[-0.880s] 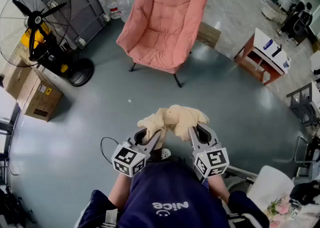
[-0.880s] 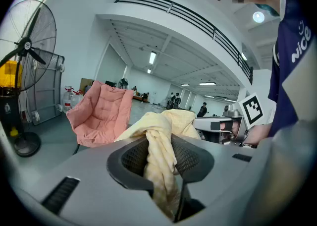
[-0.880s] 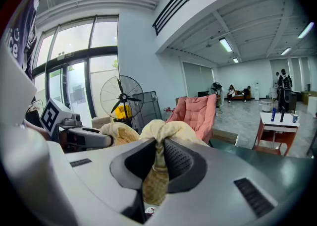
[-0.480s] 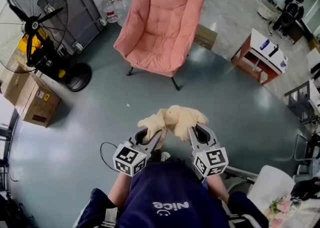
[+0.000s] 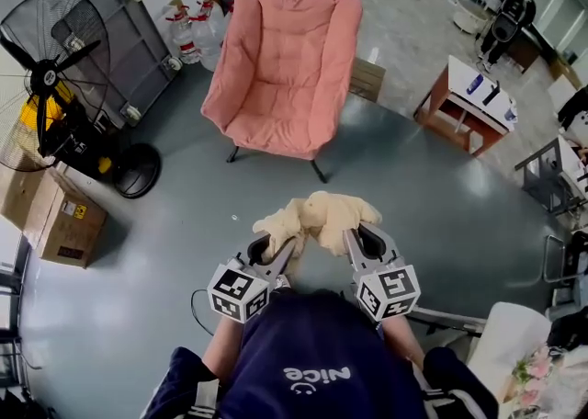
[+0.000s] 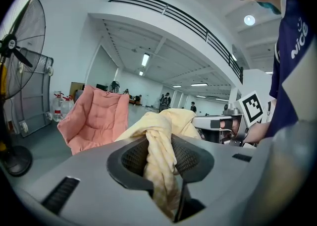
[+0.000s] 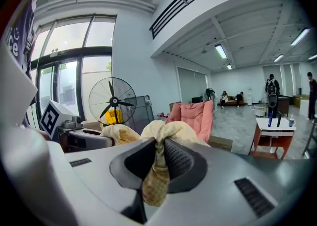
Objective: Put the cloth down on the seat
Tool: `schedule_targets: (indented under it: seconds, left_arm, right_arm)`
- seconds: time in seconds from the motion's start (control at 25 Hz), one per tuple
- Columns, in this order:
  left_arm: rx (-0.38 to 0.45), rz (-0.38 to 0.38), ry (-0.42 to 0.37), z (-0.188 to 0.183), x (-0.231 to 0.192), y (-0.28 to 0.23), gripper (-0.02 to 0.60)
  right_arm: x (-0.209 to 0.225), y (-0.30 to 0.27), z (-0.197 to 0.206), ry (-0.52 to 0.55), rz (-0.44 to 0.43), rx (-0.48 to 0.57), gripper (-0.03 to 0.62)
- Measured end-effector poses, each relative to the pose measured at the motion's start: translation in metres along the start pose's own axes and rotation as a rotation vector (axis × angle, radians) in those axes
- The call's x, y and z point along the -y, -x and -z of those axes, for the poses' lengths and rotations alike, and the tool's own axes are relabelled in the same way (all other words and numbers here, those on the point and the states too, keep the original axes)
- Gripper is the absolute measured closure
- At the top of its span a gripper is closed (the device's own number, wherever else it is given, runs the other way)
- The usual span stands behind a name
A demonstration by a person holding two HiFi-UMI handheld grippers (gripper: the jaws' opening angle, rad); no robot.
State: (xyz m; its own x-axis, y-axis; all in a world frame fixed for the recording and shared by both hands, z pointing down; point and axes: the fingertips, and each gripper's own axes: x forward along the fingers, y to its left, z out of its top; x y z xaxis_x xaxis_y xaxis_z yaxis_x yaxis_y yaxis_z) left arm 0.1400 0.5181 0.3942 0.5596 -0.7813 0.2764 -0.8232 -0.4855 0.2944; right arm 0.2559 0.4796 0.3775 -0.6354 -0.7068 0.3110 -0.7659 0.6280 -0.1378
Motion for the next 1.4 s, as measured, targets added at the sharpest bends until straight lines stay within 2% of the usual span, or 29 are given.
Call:
schedule_targets:
  seconds: [0.24,0.44,0.64,0.84,0.96,1.2,1.4]
  left_arm:
    - [0.000,-0.004,-0.029,-0.018,-0.042,0.003,0.448]
    - [-0.021,-0.020,-0.004,-0.016,-0.066,0.002,0.448]
    - [-0.035,-0.047,0.032,-0.010,-0.085,-0.012,0.448]
    - [-0.031,-0.081,0.085,-0.018,-0.114,-0.031,0.448]
    - [0.000,-0.118,0.113,-0.034,-0.136,-0.051,0.447]
    - [0.022,-0.166,0.080,-0.074,-0.169,-0.107,0.446]
    - [0.044,-0.211,0.092,-0.091,-0.185,-0.153,0.447]
  right_arm:
    - [-0.006,-0.038,-0.012,-0.041,0.010,0.039,0.520]
    - [-0.017,-0.062,-0.007,-0.057,-0.029,0.007,0.520]
    - [-0.009,-0.090,-0.005,-0.072,-0.063,-0.021,0.520]
    - [0.001,-0.135,-0.020,-0.029,-0.119,-0.038,0.520]
    - [0.013,-0.161,-0.038,0.004,-0.155,-0.035,0.520]
    - [0.060,-0.213,-0.071,0.035,-0.205,-0.033,0.520]
    - [0.099,-0.247,-0.087,0.060,-0.257,-0.033,0.520]
